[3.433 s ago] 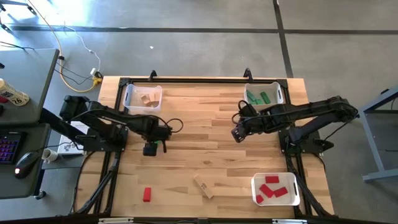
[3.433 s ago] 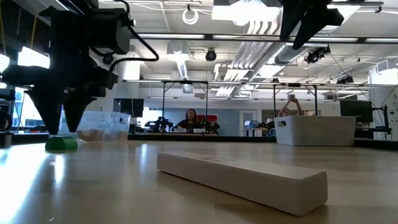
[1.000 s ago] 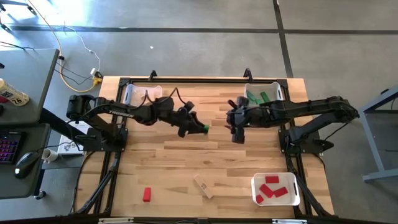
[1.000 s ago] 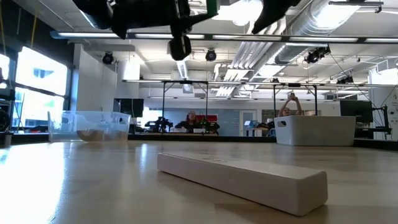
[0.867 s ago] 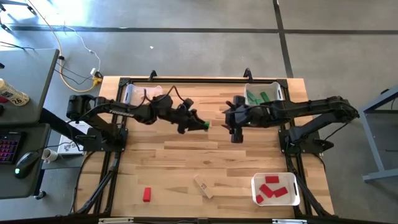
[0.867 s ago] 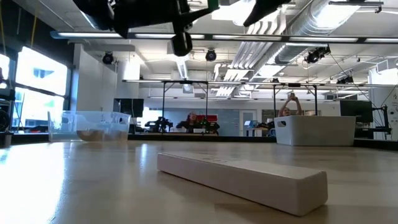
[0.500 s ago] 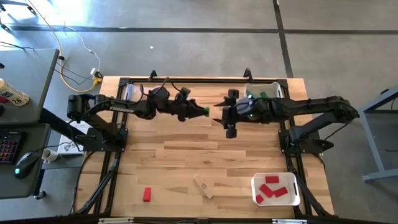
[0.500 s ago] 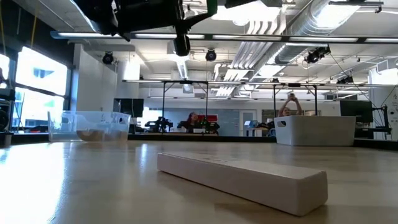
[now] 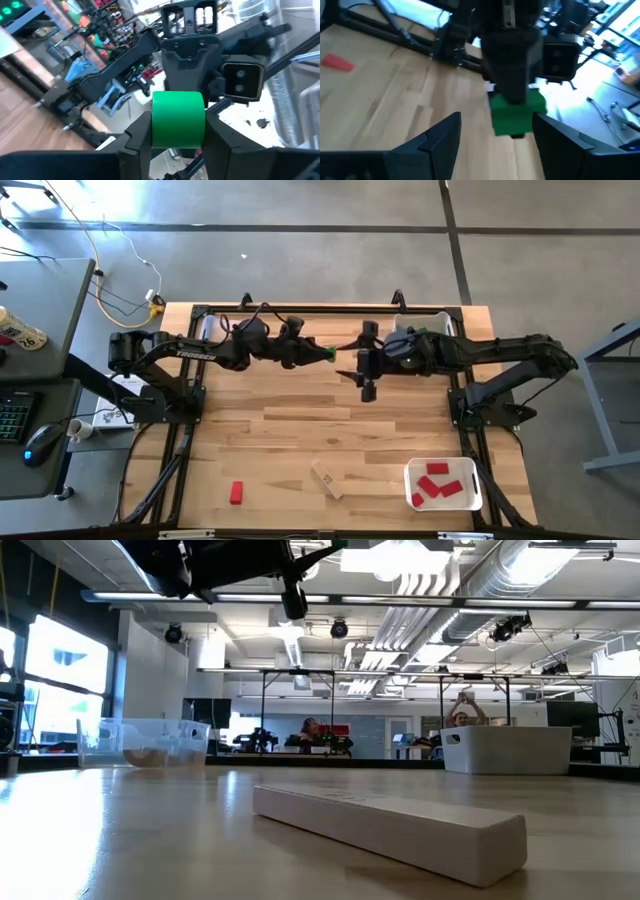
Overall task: Sort & place blocks by color
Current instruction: Put the green block into the gray bin
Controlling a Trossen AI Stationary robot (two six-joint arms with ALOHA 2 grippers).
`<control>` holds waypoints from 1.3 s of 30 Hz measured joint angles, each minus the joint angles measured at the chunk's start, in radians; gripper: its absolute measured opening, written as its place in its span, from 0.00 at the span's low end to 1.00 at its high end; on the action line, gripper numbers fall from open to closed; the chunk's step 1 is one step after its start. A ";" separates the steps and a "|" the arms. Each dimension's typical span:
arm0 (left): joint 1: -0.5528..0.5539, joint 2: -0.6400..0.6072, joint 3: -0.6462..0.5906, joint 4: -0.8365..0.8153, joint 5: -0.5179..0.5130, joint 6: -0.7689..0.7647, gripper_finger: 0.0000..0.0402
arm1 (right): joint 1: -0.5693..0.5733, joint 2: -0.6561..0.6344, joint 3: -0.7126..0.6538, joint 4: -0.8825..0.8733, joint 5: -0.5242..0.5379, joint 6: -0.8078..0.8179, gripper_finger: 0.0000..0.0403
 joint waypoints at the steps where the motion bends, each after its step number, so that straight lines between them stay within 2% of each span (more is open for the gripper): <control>1: 0.000 0.000 0.000 0.017 0.000 -0.003 0.25 | -0.001 0.000 0.000 0.010 0.013 -0.001 0.57; 7: -0.008 0.000 0.001 0.035 0.000 -0.027 0.25 | -0.007 0.000 0.000 0.079 0.038 -0.020 0.57; 13: -0.017 0.000 0.001 0.038 -0.002 -0.048 0.25 | -0.020 0.000 0.000 0.093 -0.078 -0.033 0.57; 24: -0.040 0.001 0.023 0.086 -0.004 -0.079 0.25 | -0.046 0.000 0.000 0.110 -0.144 -0.006 0.57; 39: -0.041 0.001 0.049 0.072 0.015 -0.062 0.25 | -0.046 0.017 0.001 0.174 -0.134 -0.001 0.54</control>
